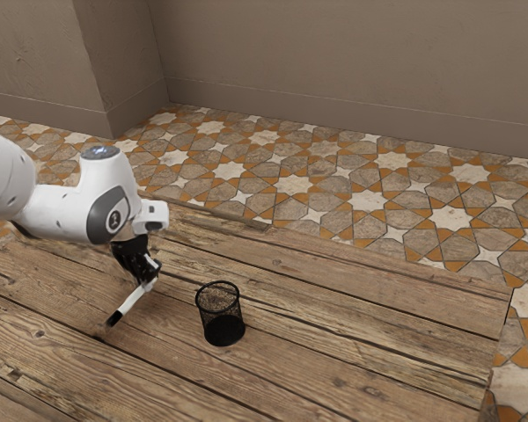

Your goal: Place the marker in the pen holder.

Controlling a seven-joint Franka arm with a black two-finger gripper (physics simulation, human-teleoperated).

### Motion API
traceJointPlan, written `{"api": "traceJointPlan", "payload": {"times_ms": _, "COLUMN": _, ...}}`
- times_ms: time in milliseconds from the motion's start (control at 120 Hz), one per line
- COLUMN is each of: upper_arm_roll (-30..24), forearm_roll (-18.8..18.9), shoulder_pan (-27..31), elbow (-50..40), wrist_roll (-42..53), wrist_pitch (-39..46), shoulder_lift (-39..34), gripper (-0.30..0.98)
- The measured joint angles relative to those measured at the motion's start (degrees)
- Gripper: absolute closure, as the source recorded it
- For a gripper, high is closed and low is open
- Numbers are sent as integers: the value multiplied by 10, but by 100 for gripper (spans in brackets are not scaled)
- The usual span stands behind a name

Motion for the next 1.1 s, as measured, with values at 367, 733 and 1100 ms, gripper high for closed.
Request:
{"api": "traceJointPlan", "payload": {"times_ms": 367, "upper_arm_roll": -8, "forearm_roll": -33, "shoulder_pan": -112, "elbow": 56, "wrist_roll": -18, "wrist_pitch": 6, "shoulder_lift": -124, "gripper": 79}}
{"api": "traceJointPlan", "payload": {"times_ms": 733, "upper_arm_roll": -23, "forearm_roll": -143, "shoulder_pan": -197, "elbow": 39, "wrist_roll": -31, "wrist_pitch": 69, "shoulder_lift": -94, "gripper": 78}}
{"api": "traceJointPlan", "payload": {"times_ms": 1100, "upper_arm_roll": -18, "forearm_roll": -156, "shoulder_pan": -185, "elbow": 41, "wrist_roll": -33, "wrist_pitch": 80, "shoulder_lift": -109, "gripper": 76}}
